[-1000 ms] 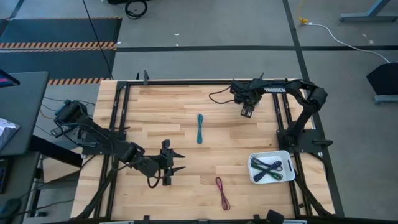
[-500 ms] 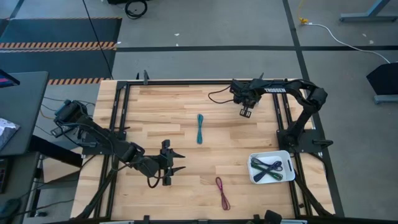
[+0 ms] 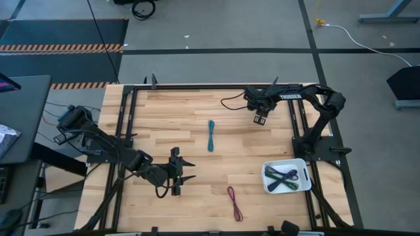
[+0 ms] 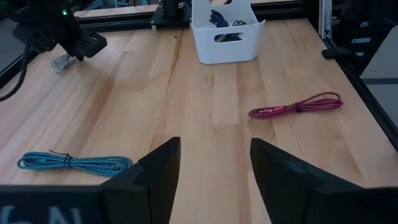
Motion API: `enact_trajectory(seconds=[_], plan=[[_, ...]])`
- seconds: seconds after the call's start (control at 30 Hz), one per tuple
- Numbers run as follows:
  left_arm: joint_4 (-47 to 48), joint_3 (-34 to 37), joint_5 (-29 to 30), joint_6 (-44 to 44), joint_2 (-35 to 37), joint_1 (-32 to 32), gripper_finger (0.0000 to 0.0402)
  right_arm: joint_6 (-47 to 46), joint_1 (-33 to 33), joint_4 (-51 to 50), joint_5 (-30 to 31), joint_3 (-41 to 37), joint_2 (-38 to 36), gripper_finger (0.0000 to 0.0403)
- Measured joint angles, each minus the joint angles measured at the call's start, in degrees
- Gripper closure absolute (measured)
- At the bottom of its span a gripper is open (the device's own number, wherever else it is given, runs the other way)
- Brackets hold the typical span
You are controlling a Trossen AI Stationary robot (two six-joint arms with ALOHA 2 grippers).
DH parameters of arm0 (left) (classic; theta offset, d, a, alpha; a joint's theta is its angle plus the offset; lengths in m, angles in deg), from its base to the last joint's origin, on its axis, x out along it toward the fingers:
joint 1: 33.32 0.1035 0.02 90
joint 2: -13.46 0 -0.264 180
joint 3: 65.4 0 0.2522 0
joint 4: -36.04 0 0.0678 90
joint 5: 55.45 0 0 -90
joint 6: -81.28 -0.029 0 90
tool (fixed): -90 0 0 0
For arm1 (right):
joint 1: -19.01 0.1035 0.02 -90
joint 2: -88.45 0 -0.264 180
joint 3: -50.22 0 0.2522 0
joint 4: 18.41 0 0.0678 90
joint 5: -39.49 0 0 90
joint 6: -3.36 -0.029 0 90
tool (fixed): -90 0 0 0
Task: Pick and place USB-C Cables
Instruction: Put the white charger cable into the white container
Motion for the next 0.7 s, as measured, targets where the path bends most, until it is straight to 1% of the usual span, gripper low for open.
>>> enact_trajectory(seconds=[0.17,0.27,0.37,0.5,0.53,0.7], plan=[[0.0,0.0,0.0,0.0,0.0,0.0,0.0200,-0.5,-0.5,0.4,0.7,-0.4,0.0,0.0292],[0.0,0.0,0.0,0.0,0.0,0.0,0.0200,-0.4,-0.5,0.4,3.1,-0.4,0.0,0.0304],[0.0,0.0,0.0,0.0,0.0,0.0,0.0200,-0.4,-0.5,0.7,4.6,-0.4,0.0,0.0328],[0.0,0.0,0.0,0.0,0.0,0.0,0.0200,-0.3,-0.5,0.7,4.8,-0.4,0.0,0.0387],[0.0,0.0,0.0,0.0,0.0,0.0,0.0200,0.0,-0.5,0.7,4.8,-0.4,0.0,0.0394],[0.0,0.0,0.0,0.0,0.0,0.0,0.0200,0.6,-0.5,0.6,6.1,-0.4,0.0,0.0399]])
